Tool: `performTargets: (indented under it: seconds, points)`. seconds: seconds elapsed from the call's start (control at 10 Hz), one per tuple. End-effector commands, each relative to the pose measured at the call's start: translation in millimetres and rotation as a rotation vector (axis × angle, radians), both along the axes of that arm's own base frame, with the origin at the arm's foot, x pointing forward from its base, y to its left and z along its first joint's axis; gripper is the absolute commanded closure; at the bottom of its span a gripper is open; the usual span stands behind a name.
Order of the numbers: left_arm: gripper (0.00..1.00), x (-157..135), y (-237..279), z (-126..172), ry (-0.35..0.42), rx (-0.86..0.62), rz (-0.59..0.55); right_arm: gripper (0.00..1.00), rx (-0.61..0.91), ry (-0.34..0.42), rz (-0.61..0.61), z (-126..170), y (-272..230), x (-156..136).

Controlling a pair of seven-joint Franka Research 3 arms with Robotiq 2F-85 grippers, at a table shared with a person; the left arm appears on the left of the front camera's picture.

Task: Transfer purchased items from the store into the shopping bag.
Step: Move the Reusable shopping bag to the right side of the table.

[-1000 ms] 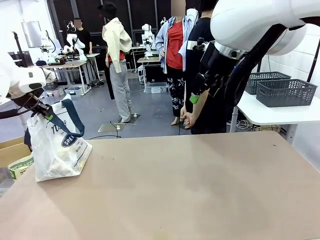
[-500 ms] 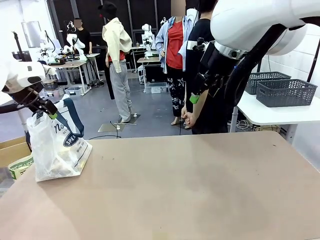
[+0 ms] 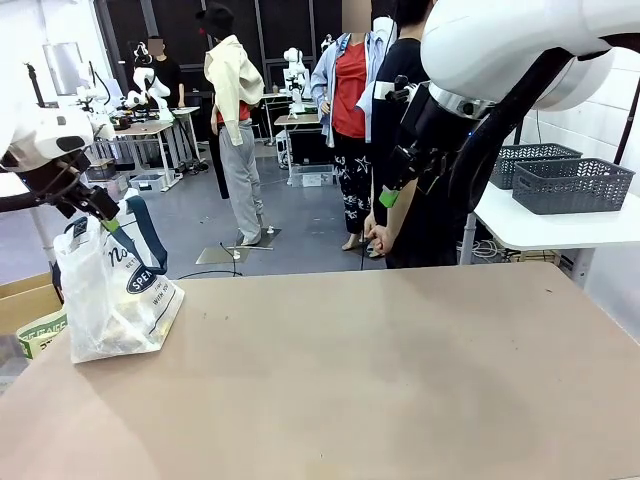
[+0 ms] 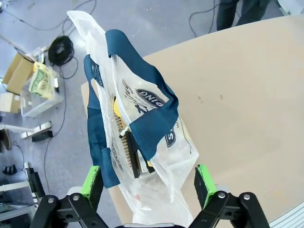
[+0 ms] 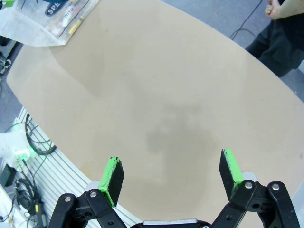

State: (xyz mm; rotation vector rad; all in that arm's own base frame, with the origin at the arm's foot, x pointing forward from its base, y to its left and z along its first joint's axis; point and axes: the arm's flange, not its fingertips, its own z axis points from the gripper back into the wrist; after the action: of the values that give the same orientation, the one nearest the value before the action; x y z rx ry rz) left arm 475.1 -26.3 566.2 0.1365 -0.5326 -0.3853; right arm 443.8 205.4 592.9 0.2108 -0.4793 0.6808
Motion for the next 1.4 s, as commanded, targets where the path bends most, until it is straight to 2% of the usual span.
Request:
performTargets:
  seconds: [0.0,0.7,0.8,1.0,1.3]
  points:
    - [0.00,-5.1,-4.7,14.3,0.022,0.013,0.009,0.00,-0.011,0.008,-0.001,1.7,-0.7,-0.4]
    - [0.00,-3.7,-4.4,8.4,0.018,0.010,-0.006,0.00,-0.011,0.008,-0.001,1.7,-0.7,-0.4]
    - [0.00,-6.5,-11.4,19.8,0.136,0.006,-0.109,0.00,-0.011,0.008,-0.001,1.7,-0.7,-0.4]
    - [0.00,-6.2,-28.4,31.9,0.251,0.059,-0.338,0.00,-0.011,0.008,-0.001,1.7,-0.7,-0.4]
    - [0.00,3.8,-53.3,40.0,0.222,0.056,-0.630,0.00,-0.011,0.008,-0.001,1.7,-0.7,-0.4]
